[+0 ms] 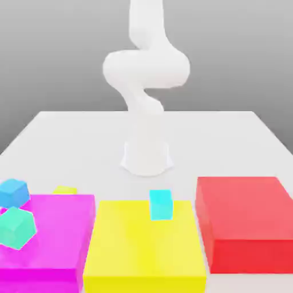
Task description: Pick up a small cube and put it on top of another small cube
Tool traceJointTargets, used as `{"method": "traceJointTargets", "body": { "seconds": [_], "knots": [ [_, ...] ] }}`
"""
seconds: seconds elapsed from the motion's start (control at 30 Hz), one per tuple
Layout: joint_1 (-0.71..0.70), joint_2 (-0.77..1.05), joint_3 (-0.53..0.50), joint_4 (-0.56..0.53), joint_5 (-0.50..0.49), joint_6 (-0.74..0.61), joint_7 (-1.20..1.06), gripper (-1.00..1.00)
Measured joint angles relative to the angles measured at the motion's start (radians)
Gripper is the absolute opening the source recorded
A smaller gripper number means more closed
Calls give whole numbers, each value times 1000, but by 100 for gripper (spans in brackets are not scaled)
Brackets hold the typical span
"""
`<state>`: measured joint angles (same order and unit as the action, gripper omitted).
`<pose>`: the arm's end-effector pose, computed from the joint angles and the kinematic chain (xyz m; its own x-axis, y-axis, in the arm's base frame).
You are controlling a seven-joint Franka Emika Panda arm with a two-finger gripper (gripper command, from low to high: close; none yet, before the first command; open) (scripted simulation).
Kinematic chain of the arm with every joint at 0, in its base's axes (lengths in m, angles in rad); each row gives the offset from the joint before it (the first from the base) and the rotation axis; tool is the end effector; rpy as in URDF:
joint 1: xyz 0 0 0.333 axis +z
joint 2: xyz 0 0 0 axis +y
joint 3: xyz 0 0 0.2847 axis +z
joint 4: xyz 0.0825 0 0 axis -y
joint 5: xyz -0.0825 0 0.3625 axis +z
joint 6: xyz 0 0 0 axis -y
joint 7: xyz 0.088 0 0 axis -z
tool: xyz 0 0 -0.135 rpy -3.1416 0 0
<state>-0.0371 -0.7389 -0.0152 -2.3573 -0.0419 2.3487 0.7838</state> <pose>0.3902 -0.0233 0.6223 0.4951 -0.7144 0.4945 -0.5589 -0.6976 -0.4483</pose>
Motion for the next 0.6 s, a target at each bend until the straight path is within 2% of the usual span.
{"method": "traceJointTargets", "body": {
  "seconds": [0.33, 0.6],
  "knots": [
    [-154, 245, -124, -229, -140, 192, -88, 0],
    [-268, 434, -273, -410, -201, 345, -197, 0]
  ]
}}
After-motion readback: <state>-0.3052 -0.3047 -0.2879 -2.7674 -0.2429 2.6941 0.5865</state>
